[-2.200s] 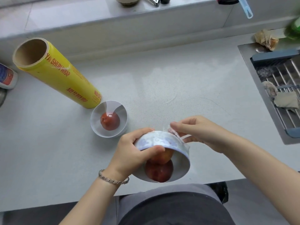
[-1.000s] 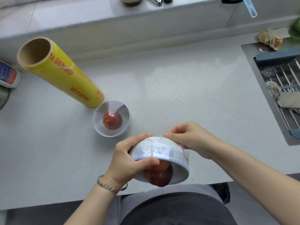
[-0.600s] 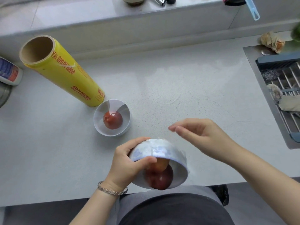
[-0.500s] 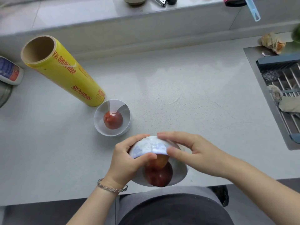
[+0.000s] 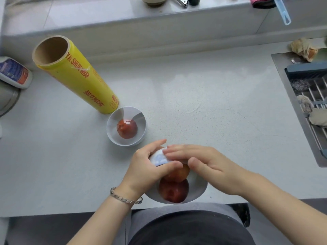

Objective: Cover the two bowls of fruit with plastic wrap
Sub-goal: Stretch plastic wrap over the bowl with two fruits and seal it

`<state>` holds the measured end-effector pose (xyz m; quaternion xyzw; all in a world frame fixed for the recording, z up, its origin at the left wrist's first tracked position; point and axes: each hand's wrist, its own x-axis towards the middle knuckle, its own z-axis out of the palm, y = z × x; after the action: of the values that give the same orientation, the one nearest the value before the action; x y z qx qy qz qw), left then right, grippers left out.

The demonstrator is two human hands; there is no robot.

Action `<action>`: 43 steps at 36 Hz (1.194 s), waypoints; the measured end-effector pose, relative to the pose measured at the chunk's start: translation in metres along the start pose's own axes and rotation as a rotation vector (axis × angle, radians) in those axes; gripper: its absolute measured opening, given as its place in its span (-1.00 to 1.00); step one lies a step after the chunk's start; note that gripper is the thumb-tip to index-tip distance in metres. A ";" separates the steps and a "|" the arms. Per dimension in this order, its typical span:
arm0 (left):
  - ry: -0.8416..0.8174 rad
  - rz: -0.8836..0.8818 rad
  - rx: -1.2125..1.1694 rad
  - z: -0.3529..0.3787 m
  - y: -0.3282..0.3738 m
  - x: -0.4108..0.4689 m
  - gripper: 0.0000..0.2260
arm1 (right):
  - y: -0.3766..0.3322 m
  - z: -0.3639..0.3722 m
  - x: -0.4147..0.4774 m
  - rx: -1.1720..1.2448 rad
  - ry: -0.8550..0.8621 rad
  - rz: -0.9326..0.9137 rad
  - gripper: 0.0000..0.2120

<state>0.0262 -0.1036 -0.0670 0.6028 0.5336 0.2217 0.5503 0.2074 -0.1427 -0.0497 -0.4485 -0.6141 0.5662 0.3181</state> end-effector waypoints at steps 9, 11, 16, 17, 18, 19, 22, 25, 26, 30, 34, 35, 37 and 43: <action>0.014 -0.051 -0.011 0.006 -0.013 -0.007 -0.37 | 0.014 0.003 0.008 0.030 -0.050 0.221 -0.35; 0.019 -0.048 -0.032 0.007 -0.014 -0.009 -0.39 | 0.019 -0.001 0.008 -0.005 -0.099 0.310 -0.40; 0.135 -0.024 -0.219 0.006 -0.009 -0.008 -0.45 | 0.027 -0.015 -0.004 0.238 -0.084 0.367 -0.28; 0.155 -0.027 -0.264 0.006 -0.009 -0.008 -0.45 | 0.028 -0.016 -0.006 0.291 -0.088 0.366 -0.28; 0.162 -0.033 -0.314 0.006 -0.008 -0.007 -0.44 | 0.028 -0.017 -0.007 0.331 -0.087 0.360 -0.27; 0.161 -0.041 -0.364 0.007 -0.008 -0.007 -0.39 | 0.029 -0.017 -0.007 0.360 -0.073 0.352 -0.27; 0.155 -0.070 -0.467 0.012 -0.008 -0.006 -0.27 | 0.030 -0.017 -0.004 0.413 0.040 0.348 -0.37; 0.094 -0.058 -0.483 0.016 -0.008 -0.005 -0.44 | 0.030 -0.018 -0.001 0.412 0.173 0.318 -0.71; 0.059 -0.054 -0.469 0.015 -0.005 -0.004 -0.52 | 0.029 -0.018 -0.002 0.422 0.200 0.307 -0.86; -0.125 -0.053 -0.282 0.003 0.002 0.007 -0.61 | 0.026 -0.017 -0.006 0.441 0.245 0.290 -0.92; -0.257 -0.063 -0.078 0.005 0.004 0.012 -0.46 | 0.024 -0.015 -0.007 0.416 0.223 0.308 -0.70; -0.241 -0.063 -0.083 0.008 0.004 0.012 -0.45 | 0.025 -0.015 -0.006 0.413 0.229 0.322 -0.61; -0.158 -0.060 -0.132 0.013 0.005 0.010 -0.51 | 0.025 -0.015 -0.004 0.425 0.244 0.356 -0.50; 0.004 -0.027 -0.183 0.017 0.002 0.002 -0.64 | 0.008 -0.019 0.000 0.332 0.246 0.400 -0.76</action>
<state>0.0421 -0.1089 -0.0707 0.5424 0.5203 0.2631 0.6049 0.2259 -0.1351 -0.0547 -0.5678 -0.3692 0.6518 0.3412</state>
